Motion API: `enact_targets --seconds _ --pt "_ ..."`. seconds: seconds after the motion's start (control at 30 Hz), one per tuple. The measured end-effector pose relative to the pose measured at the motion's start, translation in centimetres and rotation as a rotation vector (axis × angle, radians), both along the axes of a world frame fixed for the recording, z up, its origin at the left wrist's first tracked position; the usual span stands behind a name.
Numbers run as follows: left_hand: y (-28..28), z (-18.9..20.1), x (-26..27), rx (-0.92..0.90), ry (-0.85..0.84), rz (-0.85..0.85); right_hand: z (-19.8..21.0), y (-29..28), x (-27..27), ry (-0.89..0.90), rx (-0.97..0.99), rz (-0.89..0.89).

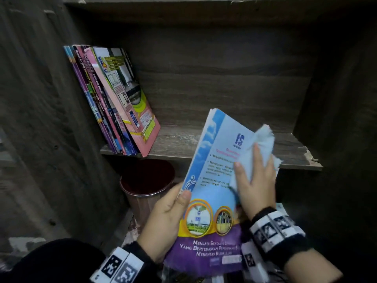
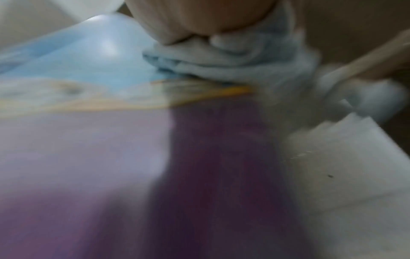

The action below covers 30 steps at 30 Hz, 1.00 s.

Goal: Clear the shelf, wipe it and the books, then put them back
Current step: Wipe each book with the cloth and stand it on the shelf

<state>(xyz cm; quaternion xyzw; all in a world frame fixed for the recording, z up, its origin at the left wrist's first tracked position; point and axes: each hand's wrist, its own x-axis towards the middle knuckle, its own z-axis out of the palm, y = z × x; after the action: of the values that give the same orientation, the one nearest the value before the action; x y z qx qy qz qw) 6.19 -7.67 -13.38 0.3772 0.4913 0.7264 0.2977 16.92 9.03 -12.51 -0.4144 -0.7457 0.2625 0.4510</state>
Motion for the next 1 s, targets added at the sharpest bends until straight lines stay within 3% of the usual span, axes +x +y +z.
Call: enact_targets --seconds 0.1,0.23,0.33,0.4,0.5,0.6,0.73,0.83,1.0 --pt "0.1 1.2 -0.6 0.06 -0.072 0.036 -0.1 1.2 0.0 0.401 -0.302 0.091" --pt "0.6 3.3 -3.8 0.177 -0.191 0.156 -0.9 -0.2 -0.9 0.606 -0.636 0.463" --pt "0.2 4.3 -6.9 0.149 -0.103 0.167 -0.4 -0.5 0.0 0.539 -0.907 0.763" --pt "0.1 4.5 -8.5 0.086 -0.013 0.119 -0.3 -0.9 0.4 0.432 -0.958 0.89" --pt "0.7 4.8 -10.4 0.013 0.097 0.075 -0.1 -1.7 -0.1 0.513 -0.811 0.805" --pt "1.5 5.0 -13.3 -0.086 0.207 0.215 1.0 -2.6 -0.9 0.55 -0.577 0.686" --pt "1.8 4.4 -17.9 -0.232 0.036 0.424 2.5 -2.6 -3.2 0.467 -0.315 0.388" --pt "1.7 3.5 -20.3 -0.263 -0.011 0.508 3.2 -2.5 -6.8 0.284 -0.166 0.187" --pt "1.8 2.8 -21.4 -0.259 -0.027 0.502 4.9 -3.0 -15.3 0.216 -0.195 0.07"
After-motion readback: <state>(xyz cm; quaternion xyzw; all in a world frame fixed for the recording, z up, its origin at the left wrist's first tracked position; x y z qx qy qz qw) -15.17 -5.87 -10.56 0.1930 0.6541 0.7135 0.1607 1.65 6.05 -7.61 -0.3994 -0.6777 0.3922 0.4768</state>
